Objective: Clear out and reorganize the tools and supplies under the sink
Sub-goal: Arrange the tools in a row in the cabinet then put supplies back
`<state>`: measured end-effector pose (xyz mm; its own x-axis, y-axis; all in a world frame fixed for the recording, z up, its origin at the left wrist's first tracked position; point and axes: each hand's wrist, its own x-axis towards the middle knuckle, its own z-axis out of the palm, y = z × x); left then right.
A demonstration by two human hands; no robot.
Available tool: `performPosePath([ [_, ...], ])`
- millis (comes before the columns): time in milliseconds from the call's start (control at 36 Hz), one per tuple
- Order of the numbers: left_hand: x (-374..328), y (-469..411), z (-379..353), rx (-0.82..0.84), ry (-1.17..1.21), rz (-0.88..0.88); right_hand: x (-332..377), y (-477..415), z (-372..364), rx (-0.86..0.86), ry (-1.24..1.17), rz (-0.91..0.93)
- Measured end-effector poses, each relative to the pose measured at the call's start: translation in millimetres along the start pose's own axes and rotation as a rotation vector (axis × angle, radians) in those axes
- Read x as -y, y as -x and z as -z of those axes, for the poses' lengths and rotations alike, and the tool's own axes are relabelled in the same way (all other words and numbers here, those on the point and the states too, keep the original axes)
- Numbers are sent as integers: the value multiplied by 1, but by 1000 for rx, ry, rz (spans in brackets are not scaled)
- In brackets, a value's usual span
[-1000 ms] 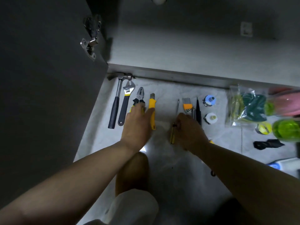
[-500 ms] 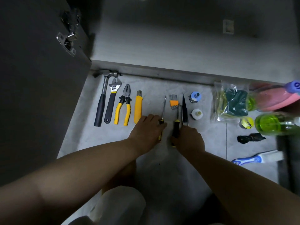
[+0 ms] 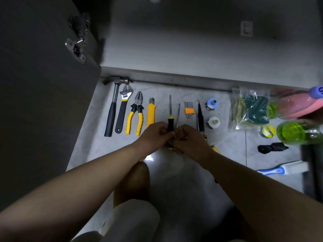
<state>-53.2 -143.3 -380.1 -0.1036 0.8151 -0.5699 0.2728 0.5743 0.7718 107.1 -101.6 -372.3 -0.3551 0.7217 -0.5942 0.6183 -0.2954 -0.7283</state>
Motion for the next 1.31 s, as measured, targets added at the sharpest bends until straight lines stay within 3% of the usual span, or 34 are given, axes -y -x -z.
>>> performPosePath([
  [56, 4, -6, 5, -52, -130, 25, -4, 0, -3, 23, -40, -26],
  [194, 4, -19, 10, -189, -373, 17, -24, -7, -11, -109, 324, -76],
  [333, -7, -29, 7, -210, -570, -105, -26, -17, -22, -84, 524, -107],
  [583, -5, -40, 5, -216, -731, -173, -21, -34, -27, -145, 490, -149],
  [917, 0, -31, 0, -122, -888, -136, 5, -62, -15, -248, 489, -128],
  [1056, 5, -29, 3, -205, -1178, -207, 4, -60, -15, -270, 478, -94],
  [1306, 8, -31, 8, -231, -1218, -204, 3, -61, -20, -248, 437, -72],
])
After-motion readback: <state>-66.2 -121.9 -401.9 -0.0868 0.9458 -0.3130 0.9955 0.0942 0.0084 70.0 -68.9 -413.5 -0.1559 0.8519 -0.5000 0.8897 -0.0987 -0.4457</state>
